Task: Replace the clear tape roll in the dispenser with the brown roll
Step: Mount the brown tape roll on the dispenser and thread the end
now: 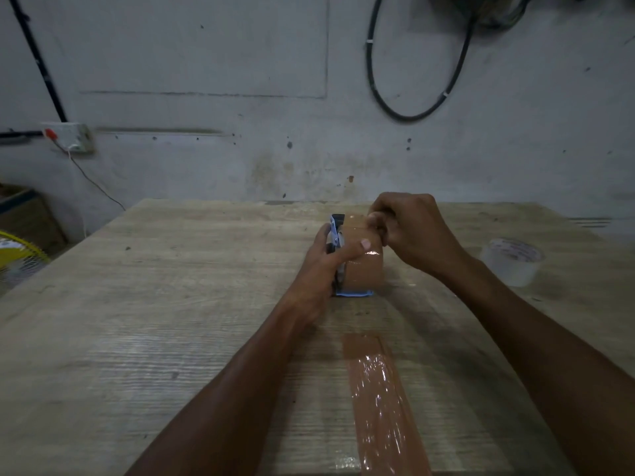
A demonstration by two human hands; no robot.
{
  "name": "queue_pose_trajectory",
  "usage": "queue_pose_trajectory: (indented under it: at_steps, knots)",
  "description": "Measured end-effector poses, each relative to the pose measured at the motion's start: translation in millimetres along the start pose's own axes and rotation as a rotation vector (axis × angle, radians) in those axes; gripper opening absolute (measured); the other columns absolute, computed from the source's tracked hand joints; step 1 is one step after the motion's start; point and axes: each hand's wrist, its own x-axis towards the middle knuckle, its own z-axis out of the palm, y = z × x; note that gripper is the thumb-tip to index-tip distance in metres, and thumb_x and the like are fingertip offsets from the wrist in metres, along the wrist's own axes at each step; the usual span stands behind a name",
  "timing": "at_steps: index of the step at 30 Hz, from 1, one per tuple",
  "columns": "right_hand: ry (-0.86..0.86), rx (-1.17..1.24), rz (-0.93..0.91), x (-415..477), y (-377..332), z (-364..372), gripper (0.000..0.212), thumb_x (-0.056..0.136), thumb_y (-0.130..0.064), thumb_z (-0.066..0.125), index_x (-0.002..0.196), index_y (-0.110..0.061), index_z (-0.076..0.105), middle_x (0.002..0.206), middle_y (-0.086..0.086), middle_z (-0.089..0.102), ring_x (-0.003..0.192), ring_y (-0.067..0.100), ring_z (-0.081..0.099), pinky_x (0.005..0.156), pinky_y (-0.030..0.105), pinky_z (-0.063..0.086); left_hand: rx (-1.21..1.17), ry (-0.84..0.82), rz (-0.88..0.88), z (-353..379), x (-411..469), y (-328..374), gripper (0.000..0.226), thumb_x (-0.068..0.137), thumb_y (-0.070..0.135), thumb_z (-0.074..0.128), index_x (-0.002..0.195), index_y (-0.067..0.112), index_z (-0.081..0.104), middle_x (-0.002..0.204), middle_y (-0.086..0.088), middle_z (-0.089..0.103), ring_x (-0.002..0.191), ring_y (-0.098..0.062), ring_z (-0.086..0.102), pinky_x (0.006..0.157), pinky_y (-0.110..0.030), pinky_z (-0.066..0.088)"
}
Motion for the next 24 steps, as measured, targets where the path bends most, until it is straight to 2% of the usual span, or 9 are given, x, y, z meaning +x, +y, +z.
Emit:
queue_pose_trajectory:
  at_steps: [3,7,10,11,13,16,19,21,24]
  knots:
    - [0.015,0.037,0.037,1.2,-0.3,1.5,0.007,0.09,-0.005,0.065,0.086,-0.006,0.071,0.073,-0.004,0.062,0.062,-0.004,0.054,0.063,0.025,0.052,-0.016,-0.02,0.018,-0.8,0.8,-0.1,0.063,0.074,0.026,0.078,0.132,0.028,0.054,0.124,-0.011,0.068,0.1,-0.025,0.073,0.071,-0.038,0.059]
    - [0.033,0.076,0.123,5.1,1.1,5.6,0.014,0.09,-0.004,0.064,0.08,-0.014,0.067,0.069,-0.01,0.059,0.063,-0.005,0.054,0.057,0.012,0.039,-0.02,-0.032,0.013,-1.1,2.3,-1.4,0.068,0.073,0.027,0.078,0.135,0.033,0.052,0.126,-0.011,0.066,0.099,-0.023,0.073,0.073,-0.038,0.059]
    - [0.026,0.176,0.199,6.5,1.5,6.2,0.017,0.092,-0.009,0.062,0.077,-0.014,0.066,0.067,-0.008,0.062,0.052,-0.002,0.059,0.05,0.009,0.042,-0.021,-0.026,0.012,-1.1,2.5,-1.2,0.066,0.072,0.027,0.078,0.132,0.034,0.054,0.123,-0.01,0.067,0.095,-0.021,0.074,0.072,-0.038,0.059]
    - [0.014,0.232,0.217,5.4,1.8,5.2,0.018,0.094,-0.01,0.06,0.078,-0.012,0.067,0.067,-0.004,0.065,0.052,-0.001,0.061,0.05,0.009,0.045,-0.031,-0.021,0.013,-1.5,2.7,-1.3,0.067,0.071,0.027,0.079,0.133,0.031,0.054,0.122,-0.01,0.068,0.094,-0.021,0.074,0.071,-0.039,0.059]
    - [0.004,0.351,0.249,3.2,3.2,2.4,0.022,0.097,-0.014,0.056,0.082,-0.009,0.07,0.074,0.005,0.07,0.057,0.007,0.066,0.056,0.022,0.055,-0.05,-0.007,0.003,-2.7,2.2,-0.5,0.07,0.071,0.028,0.079,0.136,0.027,0.053,0.123,-0.011,0.067,0.095,-0.023,0.074,0.069,-0.041,0.059]
    - [-0.008,0.39,0.268,1.1,4.9,0.3,0.022,0.097,-0.028,0.057,0.093,-0.011,0.072,0.087,0.003,0.072,0.07,0.016,0.069,0.066,0.035,0.06,-0.064,0.007,-0.008,-3.7,2.2,-0.6,0.066,0.072,0.028,0.078,0.133,0.027,0.055,0.125,-0.012,0.067,0.096,-0.024,0.073,0.068,-0.042,0.059]
    - [-0.043,0.311,0.213,0.1,2.0,3.0,0.023,0.087,-0.038,0.069,0.101,-0.019,0.073,0.096,-0.007,0.072,0.084,0.006,0.067,0.07,0.023,0.054,-0.043,0.004,0.009,-3.3,2.4,-1.3,0.061,0.073,0.028,0.079,0.13,0.028,0.056,0.126,-0.011,0.067,0.099,-0.025,0.072,0.068,-0.04,0.059]
    - [-0.045,0.245,0.162,-0.9,-0.4,5.4,0.027,0.082,-0.039,0.074,0.102,-0.022,0.074,0.094,-0.012,0.07,0.084,-0.002,0.065,0.067,0.01,0.047,-0.037,0.002,0.009,-2.4,2.0,-0.8,0.054,0.076,0.025,0.08,0.125,0.032,0.058,0.122,-0.008,0.068,0.096,-0.022,0.073,0.067,-0.039,0.059]
    - [0.002,0.194,0.118,-2.8,0.0,9.0,0.027,0.081,-0.036,0.076,0.104,-0.022,0.073,0.089,-0.016,0.067,0.079,-0.007,0.063,0.061,0.004,0.042,-0.037,-0.005,0.0,-1.7,0.9,0.3,0.039,0.082,0.024,0.073,0.115,0.038,0.059,0.118,-0.005,0.069,0.094,-0.021,0.073,0.068,-0.04,0.06]
